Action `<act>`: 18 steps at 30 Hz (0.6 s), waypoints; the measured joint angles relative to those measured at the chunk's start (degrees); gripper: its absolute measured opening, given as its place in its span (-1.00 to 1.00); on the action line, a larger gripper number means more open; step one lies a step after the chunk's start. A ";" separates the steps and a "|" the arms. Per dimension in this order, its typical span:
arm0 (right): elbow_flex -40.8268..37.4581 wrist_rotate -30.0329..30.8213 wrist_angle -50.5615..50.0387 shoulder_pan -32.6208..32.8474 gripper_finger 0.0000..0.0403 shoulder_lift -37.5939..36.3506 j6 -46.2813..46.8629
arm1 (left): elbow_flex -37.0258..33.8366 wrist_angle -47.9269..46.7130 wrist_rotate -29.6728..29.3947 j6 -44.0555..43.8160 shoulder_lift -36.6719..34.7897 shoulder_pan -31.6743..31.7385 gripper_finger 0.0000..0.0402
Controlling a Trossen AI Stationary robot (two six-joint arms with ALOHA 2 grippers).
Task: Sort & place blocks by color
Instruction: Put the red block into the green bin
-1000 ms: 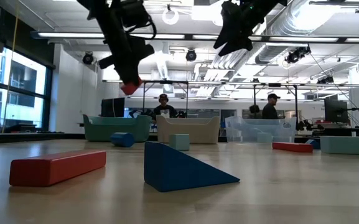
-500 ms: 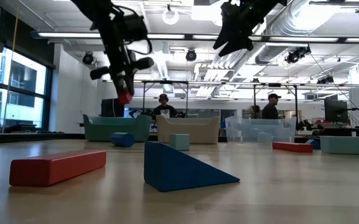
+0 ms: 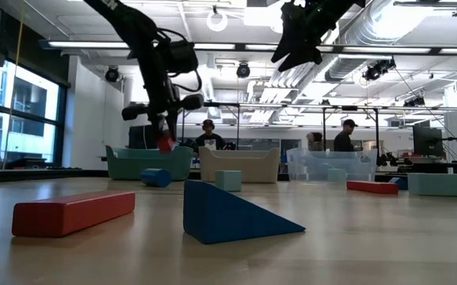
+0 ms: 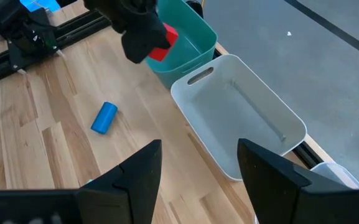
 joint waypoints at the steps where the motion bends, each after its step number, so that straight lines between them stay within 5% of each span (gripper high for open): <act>1: 0.00 0.00 0.00 0.00 -0.01 0.00 0.00 | 0.00 -0.03 0.09 0.00 0.53 -0.02 -0.98; 18: 0.00 0.00 0.00 0.00 -0.01 0.00 0.11 | -0.04 0.42 1.01 -0.41 6.88 -0.07 -0.91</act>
